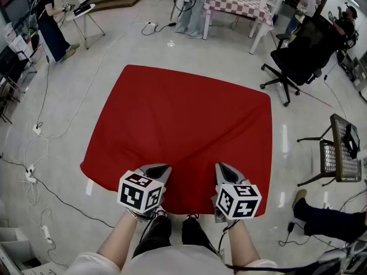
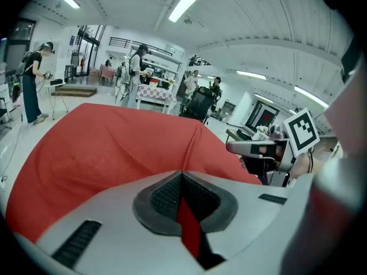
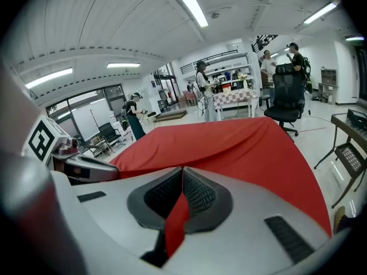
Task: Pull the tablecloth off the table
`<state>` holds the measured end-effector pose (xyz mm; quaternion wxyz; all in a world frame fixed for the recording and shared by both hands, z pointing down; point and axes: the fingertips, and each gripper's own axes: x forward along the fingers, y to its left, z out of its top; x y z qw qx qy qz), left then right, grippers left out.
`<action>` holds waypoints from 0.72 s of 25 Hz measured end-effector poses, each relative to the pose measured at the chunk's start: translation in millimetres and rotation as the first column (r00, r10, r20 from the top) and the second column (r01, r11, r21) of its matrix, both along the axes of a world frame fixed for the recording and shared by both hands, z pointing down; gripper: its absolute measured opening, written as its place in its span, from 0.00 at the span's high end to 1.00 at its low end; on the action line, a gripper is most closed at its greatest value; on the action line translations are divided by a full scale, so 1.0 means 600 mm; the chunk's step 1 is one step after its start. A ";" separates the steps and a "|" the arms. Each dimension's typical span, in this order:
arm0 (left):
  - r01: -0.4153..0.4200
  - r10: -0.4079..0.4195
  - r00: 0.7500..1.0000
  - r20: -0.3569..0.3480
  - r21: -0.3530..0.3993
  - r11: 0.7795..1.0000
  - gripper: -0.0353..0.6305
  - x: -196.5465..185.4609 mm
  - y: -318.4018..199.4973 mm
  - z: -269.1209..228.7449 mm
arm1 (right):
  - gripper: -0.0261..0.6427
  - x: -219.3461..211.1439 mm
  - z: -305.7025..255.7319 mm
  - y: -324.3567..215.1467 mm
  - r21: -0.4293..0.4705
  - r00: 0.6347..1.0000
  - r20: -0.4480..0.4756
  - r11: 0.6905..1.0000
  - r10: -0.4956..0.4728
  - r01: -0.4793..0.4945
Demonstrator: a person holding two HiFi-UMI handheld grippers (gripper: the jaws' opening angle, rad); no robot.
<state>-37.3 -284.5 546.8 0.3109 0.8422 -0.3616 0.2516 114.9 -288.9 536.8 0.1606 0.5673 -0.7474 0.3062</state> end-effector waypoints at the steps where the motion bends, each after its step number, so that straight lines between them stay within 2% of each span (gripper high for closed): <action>1: 0.012 -0.012 1.000 -0.014 0.007 1.000 0.92 -0.003 -0.003 -0.009 | 0.92 -0.002 -0.001 -0.002 0.002 1.000 0.002 1.000 -0.004 0.004; 10: 0.094 -0.089 0.994 -0.062 0.074 0.993 0.93 -0.020 -0.014 -0.062 | 0.92 -0.010 -0.014 -0.014 0.028 0.999 0.002 0.999 -0.037 0.037; 11: 0.108 -0.099 0.990 -0.099 0.095 0.990 0.93 -0.020 -0.015 -0.074 | 0.92 -0.011 -0.017 -0.014 0.031 0.999 0.005 0.999 -0.037 0.037; 12: 0.120 -0.096 0.980 -0.173 0.133 0.984 0.93 -0.016 -0.014 -0.101 | 0.92 -0.010 -0.019 -0.014 0.033 0.999 0.008 0.999 -0.038 0.038; 14: 0.152 -0.059 0.931 -0.360 0.238 0.959 0.93 -0.006 -0.018 -0.192 | 0.92 -0.005 -0.021 -0.014 0.036 0.999 0.012 0.999 -0.037 0.037; 15: 0.172 -0.058 0.928 -0.369 0.282 0.944 0.93 -0.009 -0.031 -0.231 | 0.92 -0.002 -0.022 -0.016 0.038 0.999 0.015 0.999 -0.034 0.033; 16: 0.172 -0.076 0.954 -0.292 0.318 0.932 0.93 -0.019 -0.049 -0.250 | 0.92 0.000 -0.023 -0.020 0.041 0.999 0.022 0.999 -0.028 0.027; 17: 0.146 -0.095 0.982 -0.161 0.343 0.928 0.93 -0.032 -0.068 -0.250 | 0.92 -0.001 -0.025 -0.022 0.043 0.999 0.033 0.999 -0.022 0.020; 18: 0.106 -0.100 0.994 -0.033 0.350 0.931 0.93 -0.044 -0.080 -0.238 | 0.92 -0.006 -0.027 -0.023 0.045 0.999 0.046 0.999 -0.017 0.015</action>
